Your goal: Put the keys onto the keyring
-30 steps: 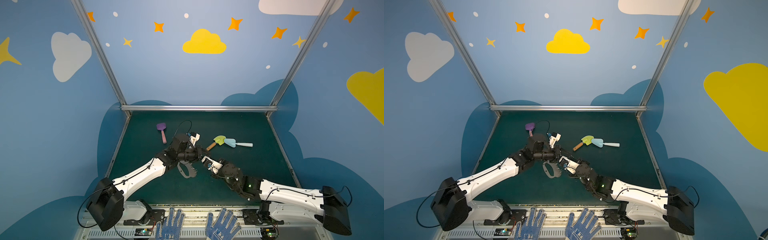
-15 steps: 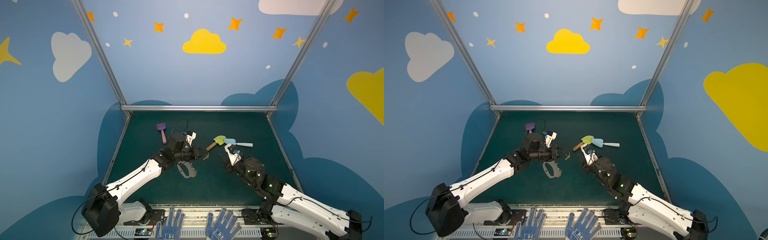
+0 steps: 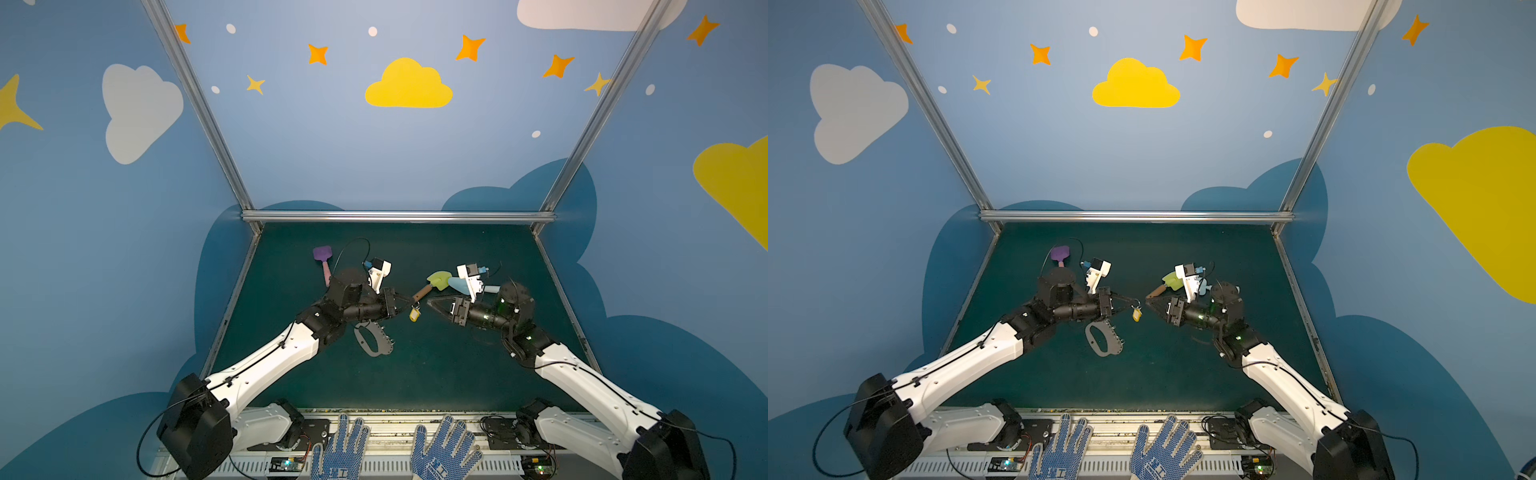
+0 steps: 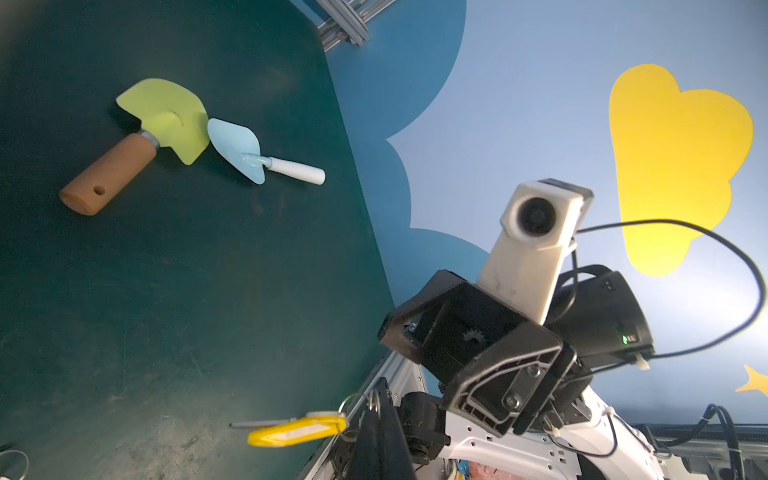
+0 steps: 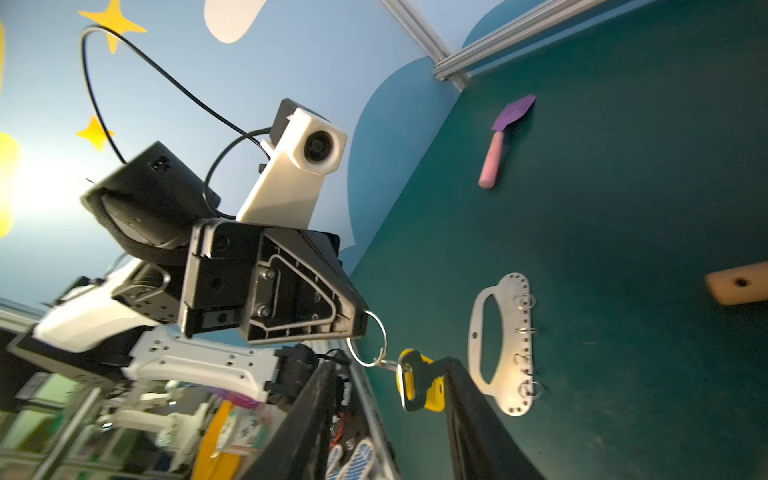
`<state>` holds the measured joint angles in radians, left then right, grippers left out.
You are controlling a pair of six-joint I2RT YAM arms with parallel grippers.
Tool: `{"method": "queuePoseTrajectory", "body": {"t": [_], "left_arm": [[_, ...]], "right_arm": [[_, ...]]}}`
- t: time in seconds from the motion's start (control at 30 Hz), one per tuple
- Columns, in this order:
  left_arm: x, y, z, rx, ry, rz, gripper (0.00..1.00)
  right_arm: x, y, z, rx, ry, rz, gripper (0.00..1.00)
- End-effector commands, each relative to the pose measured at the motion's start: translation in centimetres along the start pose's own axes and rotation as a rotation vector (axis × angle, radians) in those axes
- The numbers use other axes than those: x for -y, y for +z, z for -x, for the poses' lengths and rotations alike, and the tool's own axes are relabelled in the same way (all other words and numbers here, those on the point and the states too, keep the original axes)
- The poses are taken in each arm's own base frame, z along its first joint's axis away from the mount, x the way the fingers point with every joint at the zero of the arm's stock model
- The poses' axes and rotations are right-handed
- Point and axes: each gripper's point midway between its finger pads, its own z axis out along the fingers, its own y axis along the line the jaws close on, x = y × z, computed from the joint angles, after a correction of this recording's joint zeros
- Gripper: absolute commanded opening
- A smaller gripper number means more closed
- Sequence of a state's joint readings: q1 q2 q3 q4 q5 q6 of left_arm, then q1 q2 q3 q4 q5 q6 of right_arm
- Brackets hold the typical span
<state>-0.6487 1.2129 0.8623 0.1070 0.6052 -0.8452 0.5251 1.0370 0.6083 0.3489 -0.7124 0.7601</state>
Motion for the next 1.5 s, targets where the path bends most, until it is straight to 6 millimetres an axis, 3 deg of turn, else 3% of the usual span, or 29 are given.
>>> {"method": "queuePoseTrajectory", "body": {"t": [0.0,0.37,0.73,0.8,0.87,1.17,1.3,1.47], "left_arm": [[2.1,-0.6,0.2,0.008,0.046,-0.085,0.04],[3.2,-0.6,0.0,-0.016,0.058,-0.144,0.04],[3.2,-0.6,-0.2,-0.024,0.06,-0.145,0.04],[3.4,-0.6,-0.2,-0.027,0.06,-0.152,0.04],[3.5,-0.6,-0.2,-0.028,0.061,-0.16,0.04],[3.7,-0.7,-0.3,-0.021,0.06,-0.169,0.05],[3.7,-0.7,-0.2,-0.014,0.058,-0.175,0.05],[3.6,-0.7,-0.2,-0.012,0.056,-0.17,0.06]], "right_arm": [[-4.4,-0.3,0.8,-0.049,-0.006,0.197,0.46],[-4.7,0.2,1.1,-0.065,0.014,0.243,0.42],[-5.0,-0.3,1.4,-0.067,0.008,0.265,0.25],[-4.9,-0.3,1.3,-0.069,0.009,0.263,0.28],[-4.6,-0.2,1.3,-0.069,0.015,0.252,0.37],[-4.9,0.1,1.1,-0.087,0.02,0.286,0.28],[-4.6,0.4,0.8,-0.098,0.032,0.281,0.32],[-4.9,0.4,0.8,-0.097,0.025,0.292,0.18]]}}
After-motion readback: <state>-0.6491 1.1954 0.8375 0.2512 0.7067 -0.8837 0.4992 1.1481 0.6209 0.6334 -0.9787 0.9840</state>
